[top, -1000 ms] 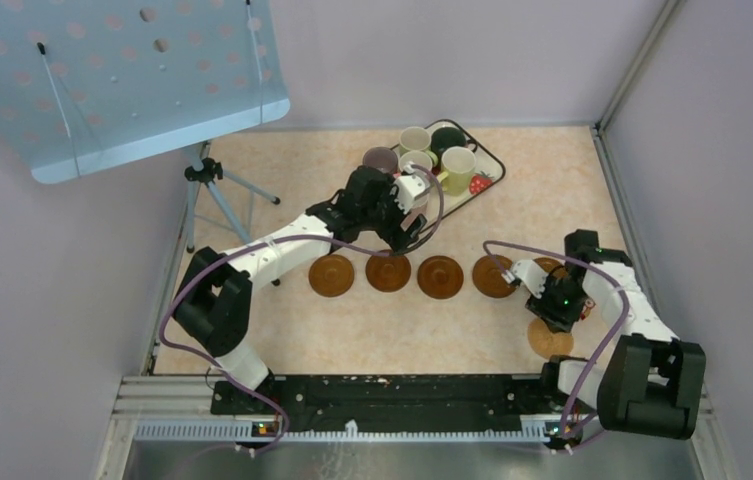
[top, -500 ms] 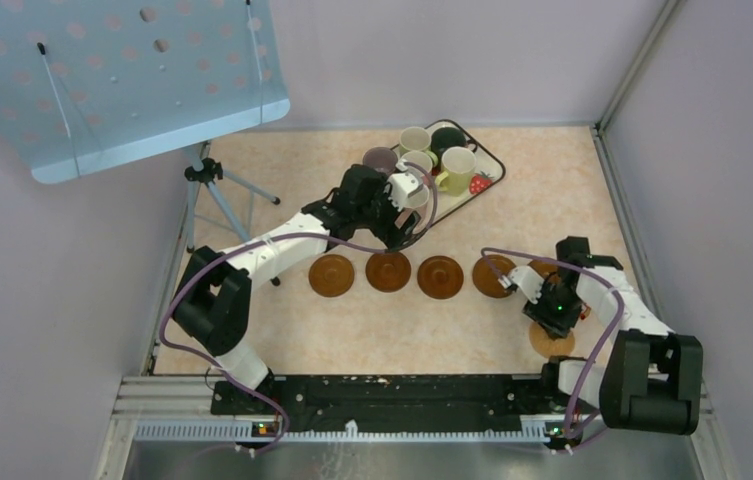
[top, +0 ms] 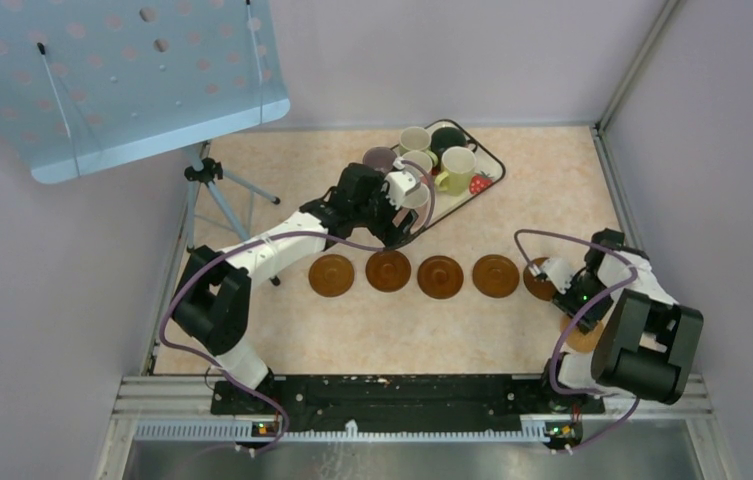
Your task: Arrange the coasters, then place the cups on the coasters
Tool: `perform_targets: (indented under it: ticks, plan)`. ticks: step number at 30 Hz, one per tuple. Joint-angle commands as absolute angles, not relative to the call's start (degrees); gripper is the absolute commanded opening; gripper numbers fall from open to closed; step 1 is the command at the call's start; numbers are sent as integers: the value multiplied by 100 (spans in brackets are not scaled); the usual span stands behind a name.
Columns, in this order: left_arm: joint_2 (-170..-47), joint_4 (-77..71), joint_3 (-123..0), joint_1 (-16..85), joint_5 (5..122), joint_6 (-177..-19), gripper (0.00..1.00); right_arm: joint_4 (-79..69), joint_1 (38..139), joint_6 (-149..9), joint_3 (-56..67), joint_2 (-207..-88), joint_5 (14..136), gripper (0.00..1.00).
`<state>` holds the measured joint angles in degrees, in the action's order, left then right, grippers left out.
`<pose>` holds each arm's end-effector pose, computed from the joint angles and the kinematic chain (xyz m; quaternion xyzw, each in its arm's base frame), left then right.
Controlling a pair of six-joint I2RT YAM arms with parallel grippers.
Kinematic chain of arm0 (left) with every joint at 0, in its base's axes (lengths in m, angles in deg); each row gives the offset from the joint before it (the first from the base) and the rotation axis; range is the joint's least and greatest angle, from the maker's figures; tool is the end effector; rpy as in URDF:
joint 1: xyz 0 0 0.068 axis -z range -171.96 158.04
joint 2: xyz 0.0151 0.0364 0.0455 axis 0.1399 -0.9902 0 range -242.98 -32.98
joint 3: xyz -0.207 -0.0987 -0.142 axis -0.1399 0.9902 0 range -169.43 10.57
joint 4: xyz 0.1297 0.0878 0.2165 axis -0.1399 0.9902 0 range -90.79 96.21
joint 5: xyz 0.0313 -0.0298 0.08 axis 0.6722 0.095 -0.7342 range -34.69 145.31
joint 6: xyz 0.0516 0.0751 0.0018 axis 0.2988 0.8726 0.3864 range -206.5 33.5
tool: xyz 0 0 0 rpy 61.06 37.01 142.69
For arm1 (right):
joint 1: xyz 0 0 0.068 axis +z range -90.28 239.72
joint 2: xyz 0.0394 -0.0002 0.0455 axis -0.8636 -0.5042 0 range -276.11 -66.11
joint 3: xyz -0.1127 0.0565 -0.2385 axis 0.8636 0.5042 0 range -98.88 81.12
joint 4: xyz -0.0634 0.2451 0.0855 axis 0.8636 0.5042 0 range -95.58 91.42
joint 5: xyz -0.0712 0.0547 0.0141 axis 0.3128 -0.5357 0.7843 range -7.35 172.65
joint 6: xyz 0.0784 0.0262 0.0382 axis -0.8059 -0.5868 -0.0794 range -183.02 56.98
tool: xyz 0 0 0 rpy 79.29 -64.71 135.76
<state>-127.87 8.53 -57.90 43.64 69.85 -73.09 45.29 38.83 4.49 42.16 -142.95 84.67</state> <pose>0.3281 -0.2600 0.2260 0.4187 0.7794 -0.1975 0.4222 0.1850 -0.0737 0.1052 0.3954 -0.9183 0.0203 0.0044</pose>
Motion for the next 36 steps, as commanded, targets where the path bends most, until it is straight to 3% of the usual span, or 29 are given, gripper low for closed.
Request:
perform_targets:
  ticks: [1, 26, 36]
  plan:
    - [-12777, 816, -5989, 4304, 7094, -7312, 95, 3399, 3670, 372, 3854, -14922, 8687, 39]
    - [-12814, 1078, -6206, 4215, 6999, -7257, 96, 3044, 3548, -442, 1078, -17403, 8599, 39]
    - [-12956, 1082, -6401, 4200, 7041, -7268, 96, 3450, 3469, -34, 1854, -16852, 8532, 38]
